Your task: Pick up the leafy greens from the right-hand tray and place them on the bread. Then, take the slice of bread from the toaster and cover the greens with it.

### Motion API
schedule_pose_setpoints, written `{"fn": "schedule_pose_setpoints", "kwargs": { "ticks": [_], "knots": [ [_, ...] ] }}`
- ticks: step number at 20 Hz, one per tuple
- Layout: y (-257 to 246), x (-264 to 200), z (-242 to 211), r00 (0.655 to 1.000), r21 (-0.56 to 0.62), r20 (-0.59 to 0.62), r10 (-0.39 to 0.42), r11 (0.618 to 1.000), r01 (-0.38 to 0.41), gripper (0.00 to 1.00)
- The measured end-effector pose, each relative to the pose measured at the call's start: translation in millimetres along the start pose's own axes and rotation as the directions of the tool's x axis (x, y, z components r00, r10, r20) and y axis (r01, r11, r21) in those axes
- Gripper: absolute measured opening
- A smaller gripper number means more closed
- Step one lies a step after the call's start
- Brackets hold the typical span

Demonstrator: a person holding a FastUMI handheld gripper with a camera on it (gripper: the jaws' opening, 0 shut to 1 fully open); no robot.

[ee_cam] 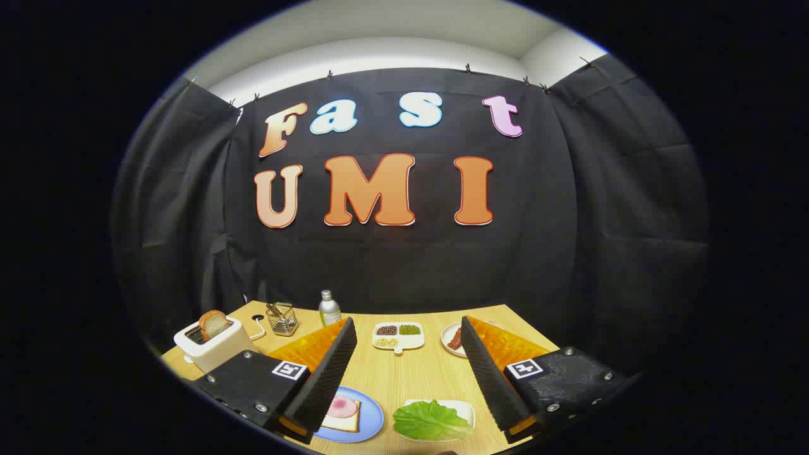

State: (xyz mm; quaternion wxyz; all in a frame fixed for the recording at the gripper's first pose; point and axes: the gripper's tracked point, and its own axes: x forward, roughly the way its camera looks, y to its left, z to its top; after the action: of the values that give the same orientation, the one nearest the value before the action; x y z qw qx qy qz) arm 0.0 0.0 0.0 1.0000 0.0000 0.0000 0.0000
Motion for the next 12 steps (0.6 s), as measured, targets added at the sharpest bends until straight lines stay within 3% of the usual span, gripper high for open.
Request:
{"fn": "schedule_pose_setpoints", "kwargs": {
  "ticks": [12],
  "knots": [
    [0.9, 4.8, -8.4, 0.999, -0.008, -0.02, 0.036, 0.999, -0.036, 0.99]
  ]
}}
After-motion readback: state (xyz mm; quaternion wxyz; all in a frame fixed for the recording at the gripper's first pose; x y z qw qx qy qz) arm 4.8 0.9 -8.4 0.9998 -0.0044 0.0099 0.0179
